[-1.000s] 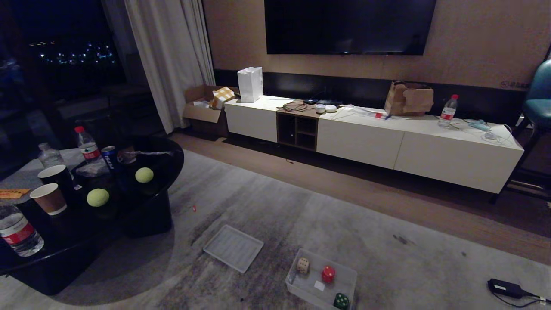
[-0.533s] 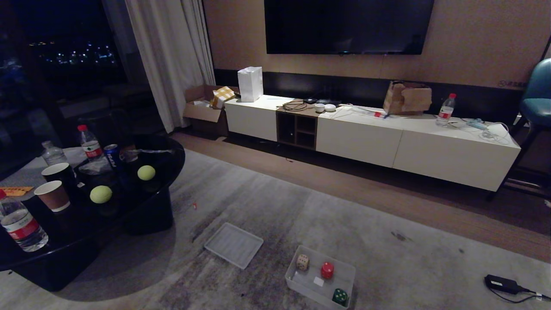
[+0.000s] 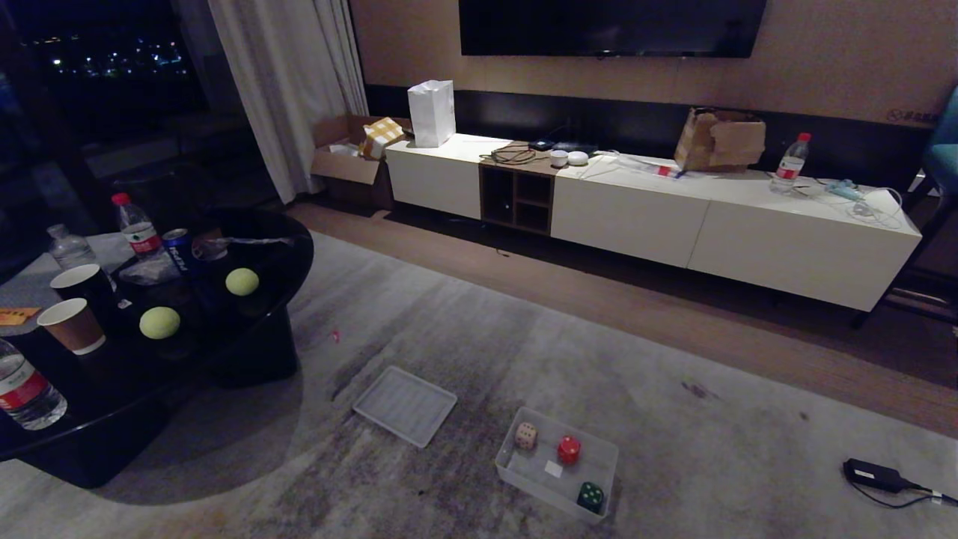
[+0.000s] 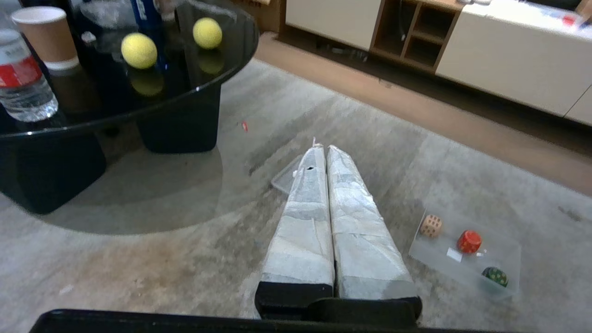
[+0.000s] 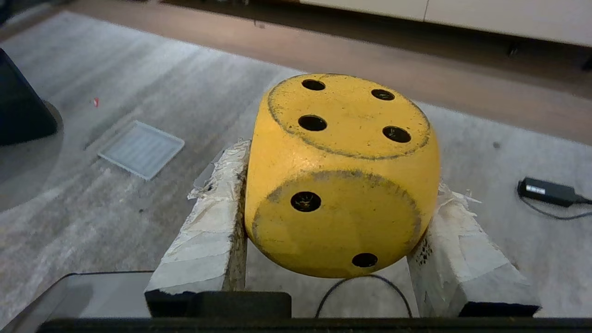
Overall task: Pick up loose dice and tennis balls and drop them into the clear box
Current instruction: Put the toys in the box
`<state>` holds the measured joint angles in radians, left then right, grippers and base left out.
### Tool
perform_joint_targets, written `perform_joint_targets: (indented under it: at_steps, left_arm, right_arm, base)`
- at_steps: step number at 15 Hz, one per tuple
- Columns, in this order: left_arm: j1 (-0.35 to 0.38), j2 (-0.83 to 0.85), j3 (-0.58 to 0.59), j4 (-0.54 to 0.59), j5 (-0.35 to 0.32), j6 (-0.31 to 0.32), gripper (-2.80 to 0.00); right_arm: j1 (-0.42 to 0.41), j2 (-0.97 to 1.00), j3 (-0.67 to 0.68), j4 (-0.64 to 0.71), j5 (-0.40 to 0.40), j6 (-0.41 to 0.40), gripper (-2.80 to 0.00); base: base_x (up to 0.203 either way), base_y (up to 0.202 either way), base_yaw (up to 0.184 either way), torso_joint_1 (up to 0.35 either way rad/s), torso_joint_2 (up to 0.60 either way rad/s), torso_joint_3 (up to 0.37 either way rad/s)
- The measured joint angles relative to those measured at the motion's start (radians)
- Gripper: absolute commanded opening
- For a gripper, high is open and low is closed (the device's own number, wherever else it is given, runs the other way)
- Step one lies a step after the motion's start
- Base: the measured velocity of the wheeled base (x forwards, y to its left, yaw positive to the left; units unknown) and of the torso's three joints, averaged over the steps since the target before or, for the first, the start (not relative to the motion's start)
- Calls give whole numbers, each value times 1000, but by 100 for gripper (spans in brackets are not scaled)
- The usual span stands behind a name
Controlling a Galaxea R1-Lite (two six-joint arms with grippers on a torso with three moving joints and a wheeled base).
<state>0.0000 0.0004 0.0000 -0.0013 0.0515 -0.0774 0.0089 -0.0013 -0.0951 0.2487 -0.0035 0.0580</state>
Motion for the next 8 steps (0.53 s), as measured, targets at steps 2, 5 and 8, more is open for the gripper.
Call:
perform_joint_targets:
  at_steps: [2,5,8]
  left_arm:
    - [0,0,0,0,0,-1,-280]
    - [0,0,0,0,0,-2,-280]
    - [0,0,0,0,0,-2,-280]
  right_arm:
    - [0,0,0,0,0,0,-280]
    - [0,0,0,0,0,0,-280]
    - [0,0,0,0,1,0,-280]
  base:
    - [0,0,0,2,7,-202]
    - [0,0,0,-1,3,-200]
    - [0,0,0,1,2,-195]
